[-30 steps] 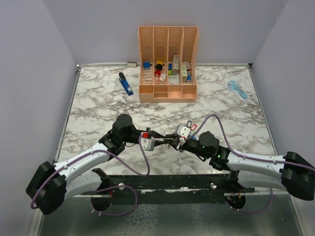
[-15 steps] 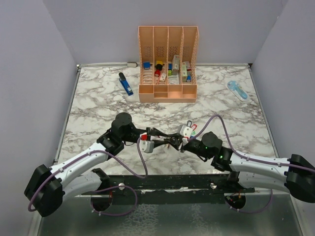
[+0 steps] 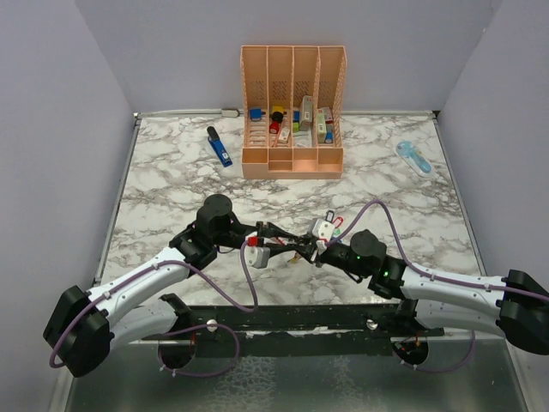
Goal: Put the keys on the keyring
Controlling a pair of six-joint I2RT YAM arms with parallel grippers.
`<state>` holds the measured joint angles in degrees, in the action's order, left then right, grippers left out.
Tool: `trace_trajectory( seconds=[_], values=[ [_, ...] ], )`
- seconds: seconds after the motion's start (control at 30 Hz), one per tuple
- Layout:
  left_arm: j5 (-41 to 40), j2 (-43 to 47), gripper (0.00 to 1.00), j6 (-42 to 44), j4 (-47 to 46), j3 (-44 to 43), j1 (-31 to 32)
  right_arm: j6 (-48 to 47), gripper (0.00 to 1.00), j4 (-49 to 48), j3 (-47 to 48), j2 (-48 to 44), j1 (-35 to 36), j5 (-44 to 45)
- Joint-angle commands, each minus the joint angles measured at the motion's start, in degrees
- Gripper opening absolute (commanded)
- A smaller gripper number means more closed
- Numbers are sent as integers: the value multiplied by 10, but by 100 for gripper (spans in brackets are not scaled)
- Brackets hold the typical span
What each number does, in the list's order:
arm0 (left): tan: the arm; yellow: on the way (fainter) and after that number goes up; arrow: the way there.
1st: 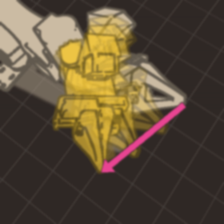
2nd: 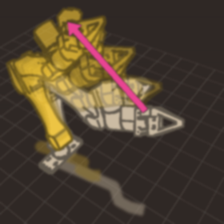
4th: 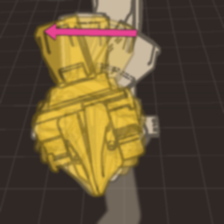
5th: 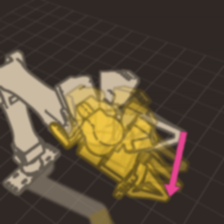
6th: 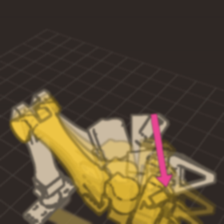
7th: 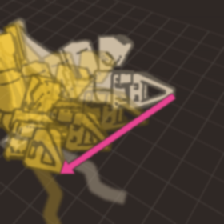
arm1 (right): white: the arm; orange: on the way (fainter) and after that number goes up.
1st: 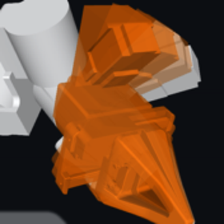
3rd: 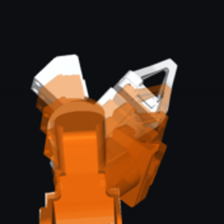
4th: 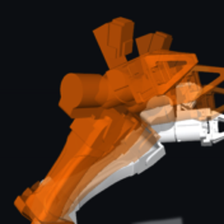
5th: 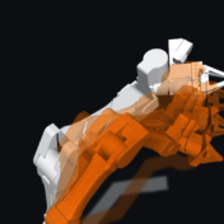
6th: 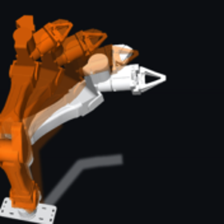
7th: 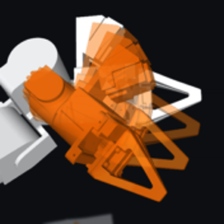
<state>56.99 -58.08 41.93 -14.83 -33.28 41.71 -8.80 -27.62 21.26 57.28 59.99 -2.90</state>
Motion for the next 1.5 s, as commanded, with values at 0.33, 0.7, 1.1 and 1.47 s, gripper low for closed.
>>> trace_trajectory(
  seconds=[0.33, 0.7, 1.1, 1.47],
  values=[
    [-13, -3, 16, 28, 7, -12, 1, 3, 5, -9, 2, -13, 0, -9],
    [-60, -3, 0, 118, 68, -28, 1, 13, 12, 19, -5, -43, 0, 0],
    [-128, -4, 0, 170, 85, -28, 2, 84, 38, 92, -11, -158, 0, 43],
    [-180, -21, 0, 208, 72, -33, 5, 189, 30, 99, 77, -37, 0, 58]
  ],
)
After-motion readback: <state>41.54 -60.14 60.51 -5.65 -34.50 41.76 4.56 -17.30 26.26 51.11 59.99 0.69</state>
